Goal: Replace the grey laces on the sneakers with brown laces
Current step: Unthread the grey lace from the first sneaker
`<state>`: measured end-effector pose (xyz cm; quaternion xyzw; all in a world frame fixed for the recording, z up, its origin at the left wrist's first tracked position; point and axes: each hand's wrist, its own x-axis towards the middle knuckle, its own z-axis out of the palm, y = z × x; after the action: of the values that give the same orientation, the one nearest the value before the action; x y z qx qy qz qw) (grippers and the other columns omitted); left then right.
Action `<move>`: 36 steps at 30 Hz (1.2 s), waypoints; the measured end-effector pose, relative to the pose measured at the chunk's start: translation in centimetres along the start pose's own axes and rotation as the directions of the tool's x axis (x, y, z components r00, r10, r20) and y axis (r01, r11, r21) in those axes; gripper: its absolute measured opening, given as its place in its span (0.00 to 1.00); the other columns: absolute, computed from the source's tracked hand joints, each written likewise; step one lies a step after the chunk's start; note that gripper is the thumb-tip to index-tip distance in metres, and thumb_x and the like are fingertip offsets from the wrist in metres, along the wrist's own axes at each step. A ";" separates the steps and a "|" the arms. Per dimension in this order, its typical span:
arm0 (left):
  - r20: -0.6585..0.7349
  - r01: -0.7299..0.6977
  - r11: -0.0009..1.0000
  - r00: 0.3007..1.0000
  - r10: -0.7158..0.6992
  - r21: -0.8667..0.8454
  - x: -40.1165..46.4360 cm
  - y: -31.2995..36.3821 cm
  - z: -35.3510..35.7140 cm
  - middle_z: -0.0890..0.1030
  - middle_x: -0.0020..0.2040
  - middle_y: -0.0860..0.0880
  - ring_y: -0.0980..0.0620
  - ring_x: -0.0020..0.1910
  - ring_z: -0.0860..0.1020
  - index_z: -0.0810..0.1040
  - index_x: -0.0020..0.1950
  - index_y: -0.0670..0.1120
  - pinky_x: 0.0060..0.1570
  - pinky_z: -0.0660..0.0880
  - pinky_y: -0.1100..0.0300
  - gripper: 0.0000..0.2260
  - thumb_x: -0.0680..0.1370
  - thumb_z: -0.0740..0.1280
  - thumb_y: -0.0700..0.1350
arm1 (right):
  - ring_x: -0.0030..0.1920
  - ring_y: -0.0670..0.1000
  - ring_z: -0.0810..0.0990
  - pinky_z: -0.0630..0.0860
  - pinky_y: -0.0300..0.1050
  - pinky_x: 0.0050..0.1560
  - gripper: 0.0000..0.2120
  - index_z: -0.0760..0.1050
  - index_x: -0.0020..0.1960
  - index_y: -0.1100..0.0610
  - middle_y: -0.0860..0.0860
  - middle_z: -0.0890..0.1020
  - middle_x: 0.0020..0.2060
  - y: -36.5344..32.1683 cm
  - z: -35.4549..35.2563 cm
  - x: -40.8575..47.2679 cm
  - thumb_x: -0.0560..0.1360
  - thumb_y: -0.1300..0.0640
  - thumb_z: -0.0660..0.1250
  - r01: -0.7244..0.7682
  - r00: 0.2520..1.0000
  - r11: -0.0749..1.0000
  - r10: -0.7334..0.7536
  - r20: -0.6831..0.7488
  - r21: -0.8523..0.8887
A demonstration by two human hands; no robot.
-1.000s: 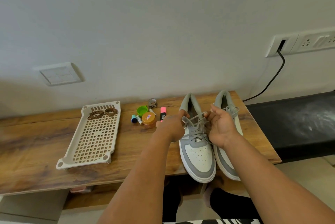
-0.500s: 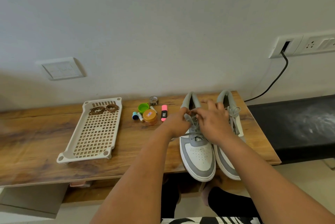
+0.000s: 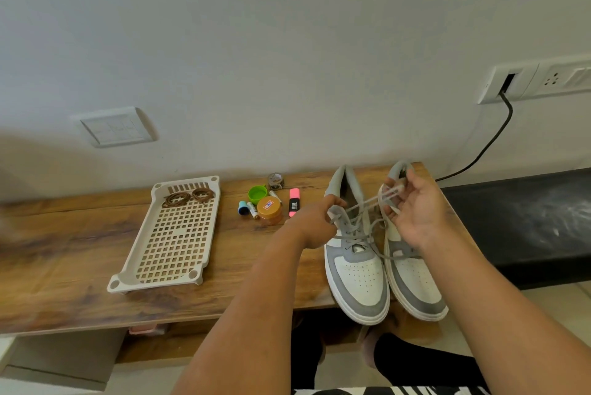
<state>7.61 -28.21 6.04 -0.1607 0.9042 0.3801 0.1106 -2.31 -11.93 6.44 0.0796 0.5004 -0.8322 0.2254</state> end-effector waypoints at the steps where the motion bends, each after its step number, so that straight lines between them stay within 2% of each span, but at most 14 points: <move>1: -0.005 0.004 1.000 1.000 -0.004 0.001 0.1 -0.1 0.0 0.75 0.44 0.51 0.50 0.41 0.76 0.67 0.70 0.56 0.47 0.78 0.52 0.22 0.79 0.62 0.37 | 0.38 0.49 0.76 0.70 0.45 0.43 0.18 0.75 0.41 0.59 0.51 0.80 0.35 0.3 0.1 -0.1 0.81 0.46 0.60 0.040 0.998 0.984 -0.047 -0.037 -0.175; 2: -0.015 0.005 1.000 1.000 -0.005 0.000 0.1 -0.1 0.1 0.75 0.43 0.51 0.50 0.41 0.76 0.68 0.70 0.56 0.48 0.78 0.52 0.22 0.79 0.63 0.37 | 0.36 0.50 0.76 0.70 0.45 0.40 0.23 0.76 0.41 0.62 0.53 0.80 0.35 0.6 0.1 -0.2 0.80 0.43 0.60 0.106 0.990 0.888 -0.137 -0.038 -0.448; 3: -0.028 0.002 1.000 1.000 -0.002 0.011 0.2 -0.1 0.1 0.74 0.43 0.51 0.50 0.41 0.75 0.68 0.70 0.55 0.46 0.78 0.53 0.22 0.79 0.63 0.37 | 0.36 0.52 0.76 0.69 0.44 0.37 0.25 0.76 0.42 0.64 0.54 0.79 0.35 1.0 0.0 0.0 0.79 0.41 0.61 0.189 0.965 0.672 -0.263 0.008 -0.716; 5: -0.045 -0.008 0.998 0.999 0.011 0.068 0.1 -0.1 0.2 0.76 0.47 0.48 0.51 0.41 0.74 0.67 0.71 0.54 0.41 0.76 0.57 0.25 0.77 0.64 0.34 | 0.38 0.53 0.75 0.67 0.43 0.35 0.19 0.75 0.42 0.60 0.52 0.78 0.36 1.6 -0.2 0.3 0.77 0.43 0.66 0.364 0.858 0.225 -0.460 0.231 -0.904; 7: -0.062 -0.022 0.991 0.998 0.031 0.134 0.1 -0.3 0.3 0.75 0.59 0.44 0.48 0.49 0.77 0.66 0.72 0.55 0.43 0.77 0.56 0.32 0.74 0.62 0.29 | 0.48 0.54 0.75 0.71 0.45 0.43 0.13 0.75 0.50 0.56 0.52 0.78 0.45 2.3 0.0 0.0 0.75 0.47 0.70 0.505 0.757 0.074 -0.516 0.400 -0.860; 10: -0.102 -0.019 0.978 0.994 0.041 0.206 0.2 -0.8 0.0 0.69 0.66 0.45 0.44 0.61 0.74 0.62 0.75 0.56 0.54 0.78 0.48 0.38 0.71 0.61 0.27 | 0.60 0.56 0.69 0.71 0.56 0.57 0.18 0.75 0.62 0.52 0.53 0.74 0.58 4.0 0.3 0.2 0.74 0.48 0.70 0.542 0.724 -0.107 -0.445 0.528 -0.834; 15: -0.328 0.293 0.819 0.935 -0.137 0.493 -0.2 -1.9 -1.1 0.75 0.63 0.46 0.43 0.63 0.73 0.67 0.72 0.53 0.57 0.72 0.47 0.25 0.77 0.63 0.35 | 0.69 0.55 0.59 0.60 0.57 0.66 0.14 0.76 0.63 0.46 0.48 0.67 0.69 4.9 0.1 0.4 0.78 0.47 0.64 0.440 0.817 -0.272 -0.275 0.507 -0.856; 19: -0.457 0.438 0.817 0.854 -0.249 0.374 -0.3 -2.6 -2.4 0.76 0.61 0.48 0.46 0.62 0.72 0.73 0.66 0.52 0.61 0.69 0.48 0.17 0.78 0.65 0.41 | 0.68 0.55 0.60 0.60 0.56 0.66 0.16 0.74 0.65 0.46 0.48 0.69 0.68 4.5 0.3 0.3 0.79 0.45 0.62 0.413 0.861 -0.226 -0.219 0.459 -0.882; 23: -0.158 0.099 0.966 0.985 -0.061 0.239 -0.1 -2.0 -1.8 0.70 0.69 0.45 0.44 0.66 0.72 0.63 0.75 0.57 0.58 0.77 0.45 0.35 0.73 0.71 0.36 | 0.68 0.55 0.60 0.61 0.56 0.66 0.13 0.78 0.60 0.47 0.49 0.70 0.67 4.4 0.4 0.2 0.79 0.47 0.62 0.457 0.830 -0.283 -0.206 0.519 -0.843; 27: -0.015 -0.041 0.973 0.999 0.045 0.226 0.1 -0.4 -0.1 0.70 0.67 0.45 0.44 0.62 0.74 0.60 0.77 0.60 0.59 0.76 0.49 0.37 0.74 0.64 0.32 | 0.69 0.55 0.60 0.61 0.56 0.65 0.11 0.78 0.58 0.49 0.48 0.69 0.68 5.0 0.4 0.2 0.79 0.50 0.64 0.454 0.836 -0.214 -0.233 0.497 -0.865; 31: 0.020 -0.024 0.976 1.000 0.020 0.215 0.2 0.0 0.1 0.77 0.63 0.48 0.47 0.55 0.77 0.63 0.74 0.58 0.54 0.79 0.50 0.34 0.74 0.62 0.30 | 0.66 0.54 0.63 0.64 0.56 0.66 0.01 0.79 0.48 0.45 0.46 0.71 0.61 4.4 0.3 0.9 0.77 0.50 0.69 0.412 0.891 0.084 -0.246 0.382 -0.907; 33: -0.004 -0.028 0.976 1.000 0.029 0.217 0.0 0.0 0.0 0.78 0.63 0.49 0.47 0.57 0.77 0.64 0.73 0.58 0.55 0.78 0.49 0.33 0.74 0.60 0.29 | 0.62 0.53 0.68 0.69 0.56 0.65 0.02 0.76 0.47 0.45 0.47 0.71 0.58 3.1 0.7 0.7 0.78 0.51 0.67 0.306 0.949 0.422 -0.210 0.236 -0.853; 35: -0.019 -0.030 0.974 0.999 0.035 0.226 0.0 0.0 0.1 0.78 0.62 0.50 0.47 0.61 0.72 0.64 0.73 0.58 0.57 0.77 0.48 0.34 0.73 0.59 0.29 | 0.53 0.48 0.72 0.71 0.50 0.56 0.04 0.74 0.47 0.48 0.47 0.74 0.51 1.1 1.3 0.2 0.81 0.55 0.63 0.143 0.989 0.797 -0.129 0.066 -0.587; 36: -0.023 -0.028 0.972 0.999 0.034 0.233 0.0 -0.1 0.1 0.78 0.62 0.50 0.47 0.62 0.70 0.64 0.73 0.58 0.58 0.76 0.47 0.35 0.72 0.58 0.29 | 0.49 0.47 0.72 0.71 0.47 0.51 0.06 0.74 0.47 0.49 0.47 0.74 0.47 0.2 1.3 0.3 0.82 0.56 0.62 0.101 0.994 0.902 -0.104 0.017 -0.419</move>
<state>7.63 -28.20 5.94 -0.1376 0.9462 0.2712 0.1107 -2.35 -13.18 6.80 0.0053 0.6716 -0.7156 0.1917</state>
